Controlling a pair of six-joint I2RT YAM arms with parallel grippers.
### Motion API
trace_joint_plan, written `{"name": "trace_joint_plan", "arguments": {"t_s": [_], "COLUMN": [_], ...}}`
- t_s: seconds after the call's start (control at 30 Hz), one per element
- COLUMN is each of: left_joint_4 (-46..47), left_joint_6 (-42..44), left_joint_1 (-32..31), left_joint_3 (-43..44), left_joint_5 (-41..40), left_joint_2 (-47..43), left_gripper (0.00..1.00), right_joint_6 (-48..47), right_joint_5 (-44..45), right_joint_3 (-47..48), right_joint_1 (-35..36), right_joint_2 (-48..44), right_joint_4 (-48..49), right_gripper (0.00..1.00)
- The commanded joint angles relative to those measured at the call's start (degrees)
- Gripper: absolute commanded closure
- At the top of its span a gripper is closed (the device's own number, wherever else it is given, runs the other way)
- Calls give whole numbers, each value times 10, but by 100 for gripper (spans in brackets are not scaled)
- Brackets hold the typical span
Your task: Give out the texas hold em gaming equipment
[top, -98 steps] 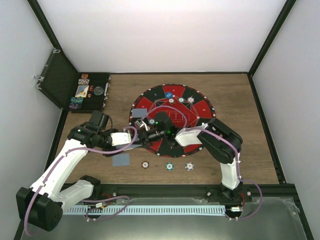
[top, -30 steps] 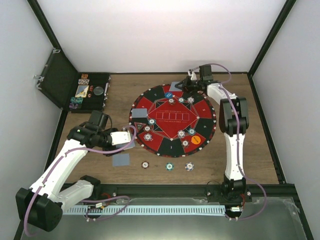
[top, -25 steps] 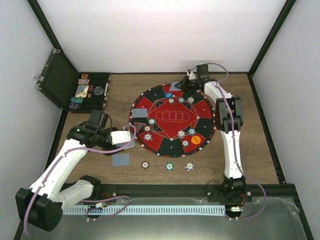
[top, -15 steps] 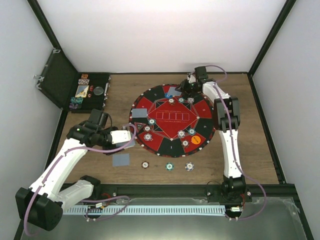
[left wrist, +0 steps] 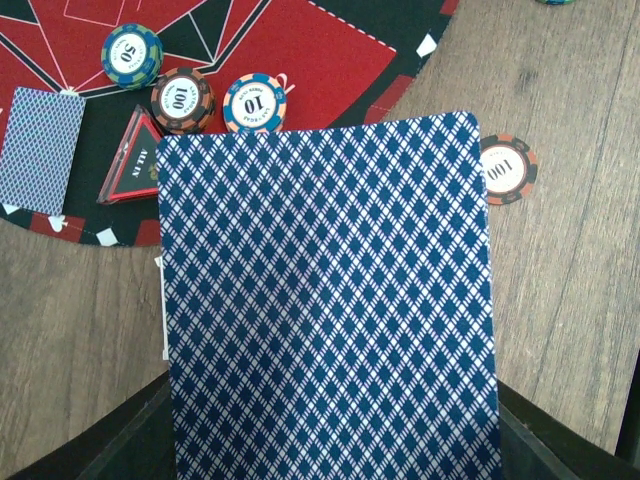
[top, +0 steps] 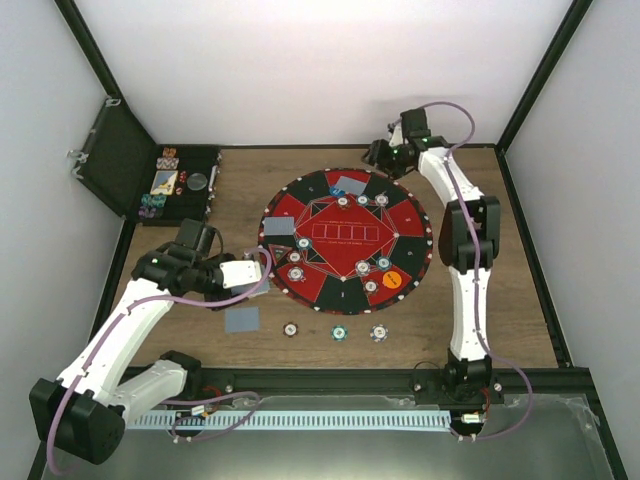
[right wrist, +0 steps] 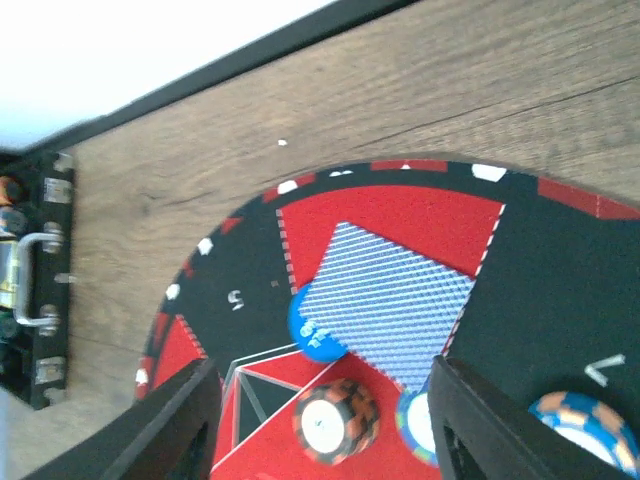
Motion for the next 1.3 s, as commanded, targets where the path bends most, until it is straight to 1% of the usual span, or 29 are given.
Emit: {"name": "trace_joint_plan", "arguments": {"t_s": [0.0, 0.1, 0.17, 0.3, 0.37, 0.43, 0.5, 0.63, 0.8, 0.93, 1.27], "left_joint_4": [1, 3, 2, 3, 3, 4, 4, 3, 2, 2, 2], "left_joint_6": [-6, -9, -9, -12, -13, -13, -12, -9, -7, -7, -6], "left_joint_1": [0, 0, 0, 0, 0, 1, 0, 0, 0, 0, -1], "left_joint_3": [8, 10, 9, 7, 6, 7, 6, 5, 2, 2, -1], "left_joint_5": [6, 9, 13, 18, 20, 20, 20, 18, 15, 17, 24], "left_joint_2": [-3, -6, -9, -11, -11, -12, -12, -14, -19, -21, -25], "left_gripper": [93, 93, 93, 93, 93, 93, 93, 94, 93, 93, 93], "right_joint_6": [-5, 19, 33, 64, 89, 125, 169, 243, 299, 322, 352], "right_joint_5": [-9, -49, -70, -113, -129, -151, -170, -188, -195, -202, -231], "right_joint_3": [-52, -164, -237, -391, -467, -540, -607, -701, -737, -734, -679], "right_joint_1": [-3, 13, 36, 111, 154, 194, 232, 307, 363, 390, 410], "right_joint_2": [-86, -182, -236, -335, -382, -422, -454, -490, -481, -452, -356], "right_joint_4": [-6, 58, 92, 160, 204, 258, 334, 444, 529, 569, 639], "right_gripper": [38, 34, 29, 19, 16, 15, 14, 13, 13, 15, 18]}}
